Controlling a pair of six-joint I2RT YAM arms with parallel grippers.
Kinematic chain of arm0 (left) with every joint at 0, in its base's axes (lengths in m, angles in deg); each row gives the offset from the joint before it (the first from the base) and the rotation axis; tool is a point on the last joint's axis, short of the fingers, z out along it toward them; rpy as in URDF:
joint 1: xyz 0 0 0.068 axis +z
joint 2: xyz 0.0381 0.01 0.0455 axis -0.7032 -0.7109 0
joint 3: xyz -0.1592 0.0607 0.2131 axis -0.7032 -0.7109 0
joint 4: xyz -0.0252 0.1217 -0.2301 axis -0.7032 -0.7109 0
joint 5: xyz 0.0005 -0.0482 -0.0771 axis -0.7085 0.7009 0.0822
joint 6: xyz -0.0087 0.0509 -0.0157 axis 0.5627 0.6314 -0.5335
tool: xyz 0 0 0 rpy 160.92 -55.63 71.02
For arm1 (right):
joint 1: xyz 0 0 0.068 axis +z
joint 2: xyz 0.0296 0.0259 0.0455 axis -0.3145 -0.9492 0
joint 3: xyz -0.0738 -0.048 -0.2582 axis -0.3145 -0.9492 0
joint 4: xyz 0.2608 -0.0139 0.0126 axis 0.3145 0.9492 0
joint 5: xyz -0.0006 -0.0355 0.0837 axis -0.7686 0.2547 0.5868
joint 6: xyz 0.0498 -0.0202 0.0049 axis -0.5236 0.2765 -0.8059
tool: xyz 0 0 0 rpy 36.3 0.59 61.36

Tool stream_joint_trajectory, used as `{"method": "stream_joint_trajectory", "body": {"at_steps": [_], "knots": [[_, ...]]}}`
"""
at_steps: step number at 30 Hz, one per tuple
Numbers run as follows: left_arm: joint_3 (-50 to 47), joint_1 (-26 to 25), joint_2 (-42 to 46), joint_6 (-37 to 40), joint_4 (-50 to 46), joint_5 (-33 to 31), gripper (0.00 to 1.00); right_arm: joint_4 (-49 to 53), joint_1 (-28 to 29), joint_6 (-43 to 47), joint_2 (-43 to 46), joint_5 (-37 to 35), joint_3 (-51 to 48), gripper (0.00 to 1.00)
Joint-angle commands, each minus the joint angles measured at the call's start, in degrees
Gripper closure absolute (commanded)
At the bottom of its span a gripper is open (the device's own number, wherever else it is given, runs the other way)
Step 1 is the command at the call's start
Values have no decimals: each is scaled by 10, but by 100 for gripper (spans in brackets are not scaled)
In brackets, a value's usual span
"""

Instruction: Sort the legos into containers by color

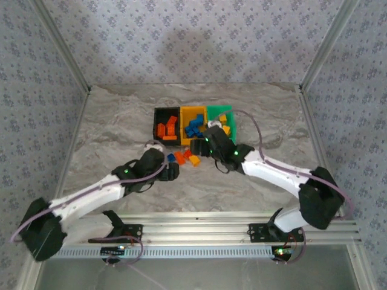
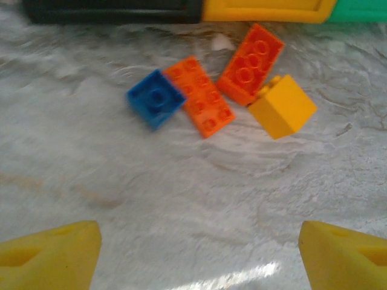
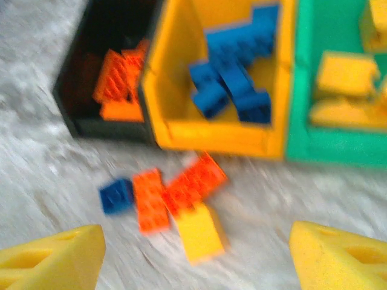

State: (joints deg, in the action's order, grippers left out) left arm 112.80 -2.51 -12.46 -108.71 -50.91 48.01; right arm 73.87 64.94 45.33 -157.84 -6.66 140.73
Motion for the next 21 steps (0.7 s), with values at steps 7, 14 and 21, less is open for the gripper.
{"method": "stream_joint_trajectory", "body": {"at_steps": [7,14,21], "knots": [[193,-42,-256,107,24,-9,30,70,4,-63,211,-72,-144,18],[263,-42,-355,100,-5,-18,32,121,-4,-63,311,-94,-167,18],[275,-50,-382,110,31,36,38,142,-15,-55,350,-98,-177,18]]}}
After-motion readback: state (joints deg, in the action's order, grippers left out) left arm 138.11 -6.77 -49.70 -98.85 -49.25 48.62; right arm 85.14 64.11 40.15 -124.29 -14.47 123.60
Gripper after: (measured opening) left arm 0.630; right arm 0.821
